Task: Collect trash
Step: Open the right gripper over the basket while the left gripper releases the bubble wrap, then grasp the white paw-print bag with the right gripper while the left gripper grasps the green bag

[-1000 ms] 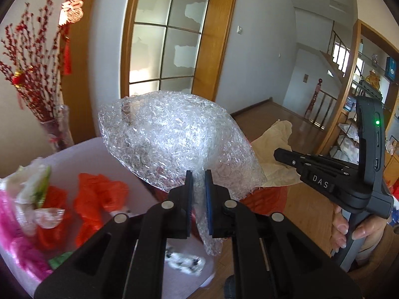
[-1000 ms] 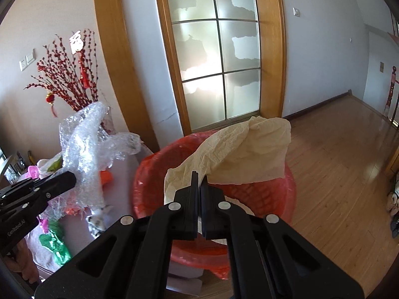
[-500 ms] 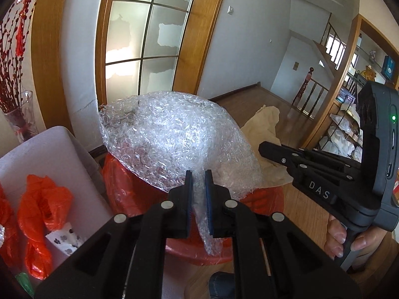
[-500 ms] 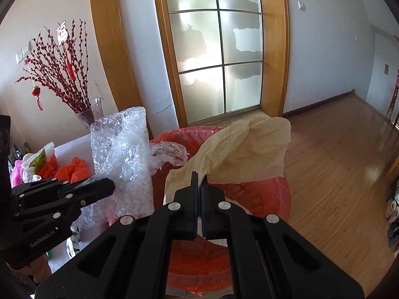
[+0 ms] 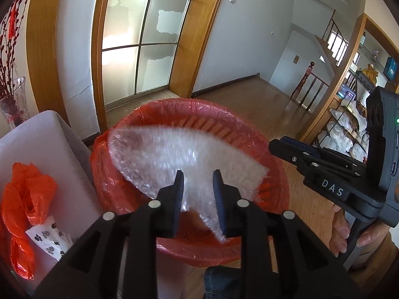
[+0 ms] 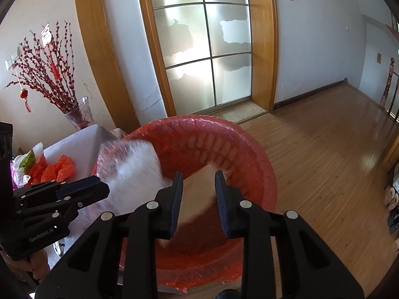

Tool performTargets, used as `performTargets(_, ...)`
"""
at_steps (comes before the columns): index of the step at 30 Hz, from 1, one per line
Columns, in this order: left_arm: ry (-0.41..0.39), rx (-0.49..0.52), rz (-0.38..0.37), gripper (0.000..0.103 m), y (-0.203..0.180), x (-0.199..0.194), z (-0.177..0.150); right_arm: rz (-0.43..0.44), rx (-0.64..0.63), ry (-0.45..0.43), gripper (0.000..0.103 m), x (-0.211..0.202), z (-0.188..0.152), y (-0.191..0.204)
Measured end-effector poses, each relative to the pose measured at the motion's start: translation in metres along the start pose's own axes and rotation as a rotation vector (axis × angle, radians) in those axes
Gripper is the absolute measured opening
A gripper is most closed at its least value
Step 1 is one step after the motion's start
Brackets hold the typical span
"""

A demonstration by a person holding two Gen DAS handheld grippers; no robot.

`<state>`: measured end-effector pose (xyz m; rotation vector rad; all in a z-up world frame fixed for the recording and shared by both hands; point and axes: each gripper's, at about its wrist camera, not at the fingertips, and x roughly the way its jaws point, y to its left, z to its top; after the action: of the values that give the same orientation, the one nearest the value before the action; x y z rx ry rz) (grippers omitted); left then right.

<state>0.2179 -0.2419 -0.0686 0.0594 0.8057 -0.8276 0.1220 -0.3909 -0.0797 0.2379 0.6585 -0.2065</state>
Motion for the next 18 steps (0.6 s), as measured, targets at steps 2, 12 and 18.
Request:
performTargets(2, -0.001, 0.001, 0.002, 0.032, -0.001, 0.0, -0.001, -0.01, 0.014, 0.001, 0.028, -0.003, -0.003, -0.005)
performTargets(12, -0.102, -0.006, 0.2, 0.043, 0.011, -0.071, -0.029, 0.009, -0.026, -0.042, 0.028, -0.034, -0.021, 0.03)
performTargets(18, -0.183, -0.075, 0.404, 0.051, 0.037, -0.145, -0.065, 0.089, -0.097, -0.064, 0.036, -0.049, -0.039, 0.09)
